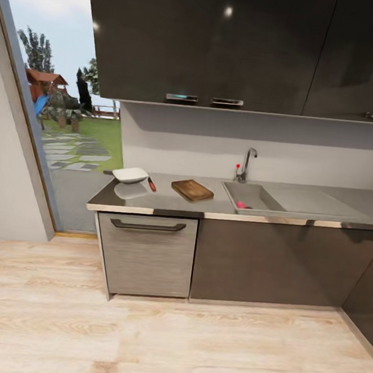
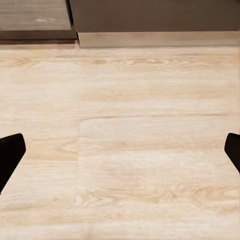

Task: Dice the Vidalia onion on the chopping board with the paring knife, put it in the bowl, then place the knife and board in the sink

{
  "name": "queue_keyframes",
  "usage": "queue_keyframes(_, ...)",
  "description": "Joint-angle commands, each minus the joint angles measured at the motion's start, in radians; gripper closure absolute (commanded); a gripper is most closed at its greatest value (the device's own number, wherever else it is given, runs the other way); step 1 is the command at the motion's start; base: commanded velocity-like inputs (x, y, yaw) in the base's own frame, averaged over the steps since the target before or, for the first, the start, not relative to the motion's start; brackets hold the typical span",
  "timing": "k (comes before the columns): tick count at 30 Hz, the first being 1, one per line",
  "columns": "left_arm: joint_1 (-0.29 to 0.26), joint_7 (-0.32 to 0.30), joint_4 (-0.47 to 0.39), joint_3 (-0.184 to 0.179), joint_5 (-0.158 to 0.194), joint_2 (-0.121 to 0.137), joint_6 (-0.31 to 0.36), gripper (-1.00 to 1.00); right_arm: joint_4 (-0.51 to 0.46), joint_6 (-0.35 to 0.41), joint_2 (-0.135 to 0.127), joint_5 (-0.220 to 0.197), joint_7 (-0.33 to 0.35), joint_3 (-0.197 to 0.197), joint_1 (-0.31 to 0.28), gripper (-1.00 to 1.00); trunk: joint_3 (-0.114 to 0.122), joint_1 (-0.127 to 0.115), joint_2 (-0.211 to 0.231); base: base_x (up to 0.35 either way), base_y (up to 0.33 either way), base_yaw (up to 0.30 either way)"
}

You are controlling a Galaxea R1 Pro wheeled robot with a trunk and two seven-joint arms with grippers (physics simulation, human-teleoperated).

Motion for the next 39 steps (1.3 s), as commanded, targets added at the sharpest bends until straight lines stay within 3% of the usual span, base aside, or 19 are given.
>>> queue_keyframes(1, 0.0, 0.0, 0.0, 0.001, 0.001, 0.0, -0.003, -1.0, 0.001, -0.003, 0.0, 0.0, -0.002, 0.0, -0.001, -1.0, -0.001, 0.0, 0.0, 0.231, 0.0, 0.0)
queue_keyframes(22, 0.0, 0.0, 0.0, 0.001, 0.001, 0.0, -0.003, -1.0, 0.001, -0.003, -0.005, 0.004, -0.001, 0.002, -0.001, -1.0, -0.001, 0.0, 0.0, 0.226, 0.0, 0.0)
queue_keyframes(39, 0.0, 0.0, 0.001, 0.001, 0.001, 0.001, -0.003, -1.0, 0.002, -0.003, -0.005, 0.005, -0.001, 0.004, -0.001, -1.0, -0.001, 0.0, 0.0, 0.013, 0.0, 0.0)
